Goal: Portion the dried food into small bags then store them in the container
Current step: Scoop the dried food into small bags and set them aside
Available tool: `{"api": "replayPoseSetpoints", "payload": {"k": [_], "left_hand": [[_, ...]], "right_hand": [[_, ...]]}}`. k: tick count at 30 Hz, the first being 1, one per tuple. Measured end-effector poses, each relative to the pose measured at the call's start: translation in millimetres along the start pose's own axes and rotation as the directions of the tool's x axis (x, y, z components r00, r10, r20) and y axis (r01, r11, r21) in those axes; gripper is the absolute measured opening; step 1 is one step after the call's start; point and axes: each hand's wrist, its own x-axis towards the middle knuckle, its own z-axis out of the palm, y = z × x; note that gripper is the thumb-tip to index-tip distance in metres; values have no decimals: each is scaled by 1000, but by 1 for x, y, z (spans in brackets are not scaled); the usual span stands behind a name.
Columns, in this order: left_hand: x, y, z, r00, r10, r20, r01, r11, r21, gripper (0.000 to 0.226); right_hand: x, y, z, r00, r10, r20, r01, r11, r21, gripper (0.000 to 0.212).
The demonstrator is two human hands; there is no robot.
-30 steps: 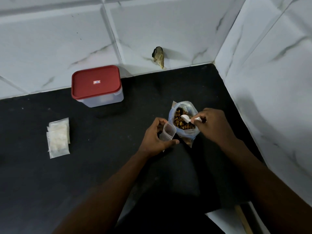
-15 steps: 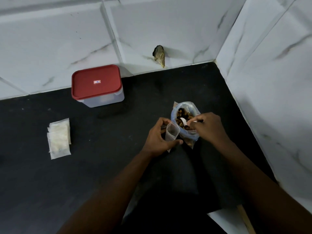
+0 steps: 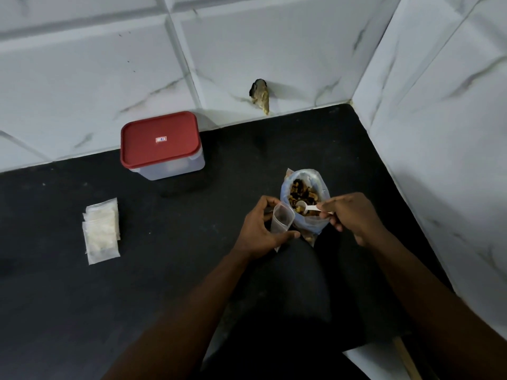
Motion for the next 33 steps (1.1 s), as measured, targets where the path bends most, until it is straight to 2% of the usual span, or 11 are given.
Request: {"api": "replayPoseSetpoints", "payload": {"k": [7, 12, 16, 25, 33], "left_hand": [[-2, 2, 3, 1000, -6, -8, 6, 1000, 1, 61], [-2, 0, 3, 1000, -20, -2, 20, 1000, 14, 62], [-2, 2, -2, 1000, -9, -10, 10, 1000, 25, 62], [-1, 3, -8, 996, 59, -63, -55, 997, 61, 60], [6, 5, -10, 993, 91, -73, -85, 993, 79, 66]], "right_hand": [[-5, -3, 4, 997, 79, 16, -79, 997, 14, 12], [-4, 0, 3, 986, 161, 52, -169, 965, 199, 13], [-6, 5, 4, 983, 180, 38, -184, 950, 253, 13], [-7, 12, -9, 989, 123, 78, -143, 929, 341, 15], [-26, -4, -15, 982, -96, 163, 4, 873, 489, 12]]}}
